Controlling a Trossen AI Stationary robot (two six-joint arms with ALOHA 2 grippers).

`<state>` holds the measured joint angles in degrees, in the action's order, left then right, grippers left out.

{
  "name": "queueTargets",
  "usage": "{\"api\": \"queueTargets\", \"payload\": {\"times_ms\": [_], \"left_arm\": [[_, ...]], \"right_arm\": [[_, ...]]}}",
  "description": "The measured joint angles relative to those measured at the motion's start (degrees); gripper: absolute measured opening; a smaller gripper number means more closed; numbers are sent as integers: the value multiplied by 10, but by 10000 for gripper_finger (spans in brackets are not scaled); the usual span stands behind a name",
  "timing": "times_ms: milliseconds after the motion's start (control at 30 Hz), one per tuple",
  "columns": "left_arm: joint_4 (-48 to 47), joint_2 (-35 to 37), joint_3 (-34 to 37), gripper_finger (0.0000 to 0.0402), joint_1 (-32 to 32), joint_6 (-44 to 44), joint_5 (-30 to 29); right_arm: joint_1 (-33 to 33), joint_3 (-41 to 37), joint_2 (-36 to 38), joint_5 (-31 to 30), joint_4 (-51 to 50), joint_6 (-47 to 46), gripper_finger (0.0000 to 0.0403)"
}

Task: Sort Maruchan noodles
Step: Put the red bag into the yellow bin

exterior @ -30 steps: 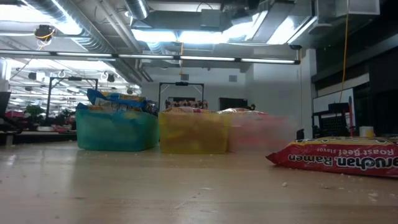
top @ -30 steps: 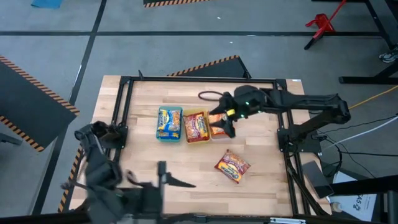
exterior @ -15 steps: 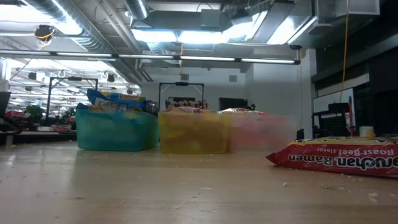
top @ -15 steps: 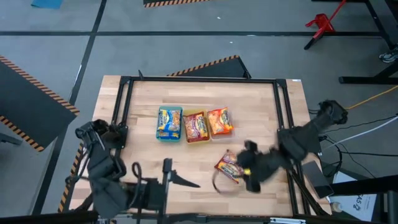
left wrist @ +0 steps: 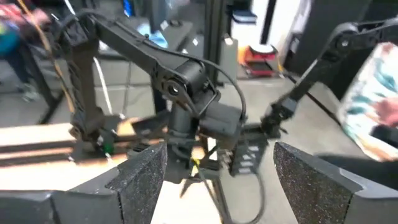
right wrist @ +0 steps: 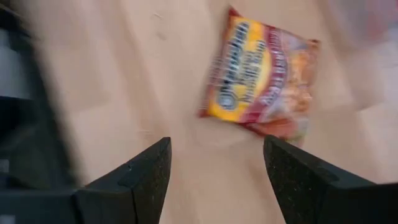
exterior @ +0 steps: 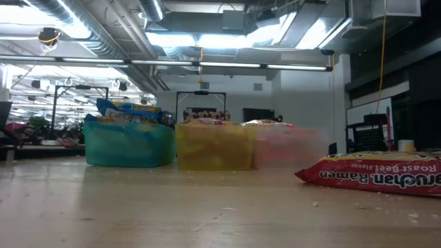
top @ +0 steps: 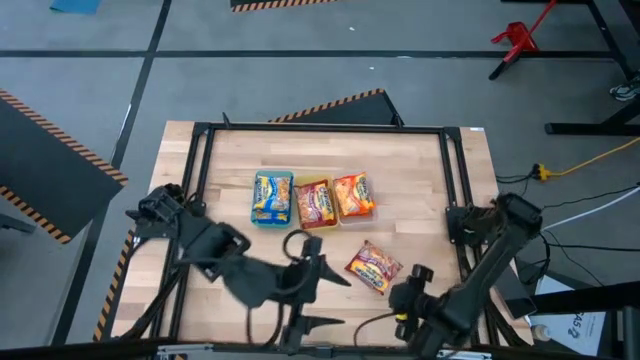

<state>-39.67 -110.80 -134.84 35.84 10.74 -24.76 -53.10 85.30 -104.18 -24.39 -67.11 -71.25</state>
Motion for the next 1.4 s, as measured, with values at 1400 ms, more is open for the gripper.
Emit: {"api": "queueTargets", "payload": {"times_ms": [1400], "left_arm": [[447,-22,579,289,-174,273,175]], "right_arm": [[-7,-79,-53,-228,-176,-361,302]]}}
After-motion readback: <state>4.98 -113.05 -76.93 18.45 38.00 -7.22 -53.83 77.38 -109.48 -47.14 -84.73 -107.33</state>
